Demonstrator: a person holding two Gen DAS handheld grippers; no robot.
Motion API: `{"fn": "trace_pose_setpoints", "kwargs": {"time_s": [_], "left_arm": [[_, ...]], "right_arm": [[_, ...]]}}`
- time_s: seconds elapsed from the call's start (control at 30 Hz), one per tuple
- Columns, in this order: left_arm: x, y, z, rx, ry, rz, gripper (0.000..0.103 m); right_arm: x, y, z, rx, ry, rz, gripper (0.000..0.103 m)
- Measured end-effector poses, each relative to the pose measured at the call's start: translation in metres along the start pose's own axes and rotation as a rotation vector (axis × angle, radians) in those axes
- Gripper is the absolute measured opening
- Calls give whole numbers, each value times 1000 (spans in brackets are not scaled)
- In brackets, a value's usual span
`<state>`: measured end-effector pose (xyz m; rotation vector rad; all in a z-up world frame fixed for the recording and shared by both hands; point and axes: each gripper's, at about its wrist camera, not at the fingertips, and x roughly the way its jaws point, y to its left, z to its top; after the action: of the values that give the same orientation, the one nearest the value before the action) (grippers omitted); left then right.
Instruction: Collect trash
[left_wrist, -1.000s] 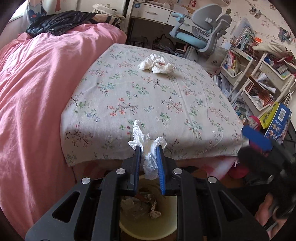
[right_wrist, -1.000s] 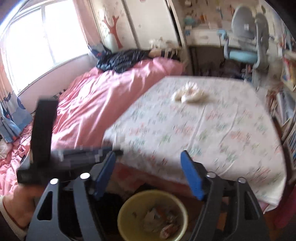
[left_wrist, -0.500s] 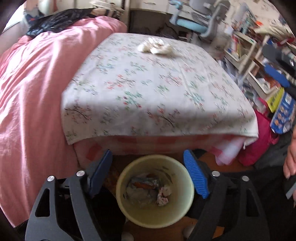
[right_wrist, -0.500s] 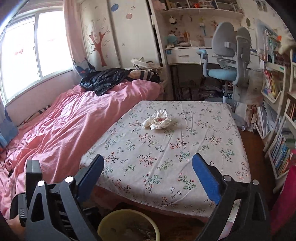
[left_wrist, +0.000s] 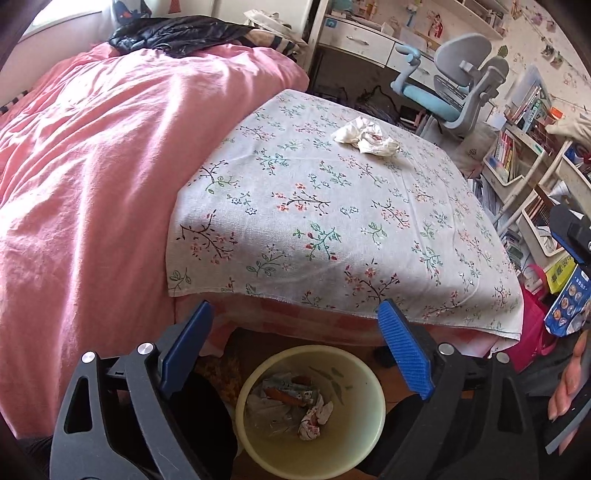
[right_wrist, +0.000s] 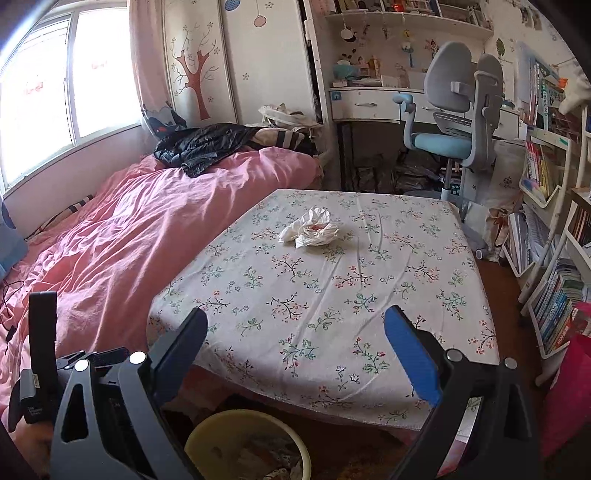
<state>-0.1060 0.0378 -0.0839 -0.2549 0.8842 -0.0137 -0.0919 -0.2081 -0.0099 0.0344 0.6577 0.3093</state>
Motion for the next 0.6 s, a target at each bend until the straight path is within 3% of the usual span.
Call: {"fn": "trace_pose_setpoints", "kwargs": {"time_s": [0.6], "left_arm": [[-6,4,1,-33,-50,-1,89]], "right_arm": [[1,1,-1,-16,12,-12,93]]}}
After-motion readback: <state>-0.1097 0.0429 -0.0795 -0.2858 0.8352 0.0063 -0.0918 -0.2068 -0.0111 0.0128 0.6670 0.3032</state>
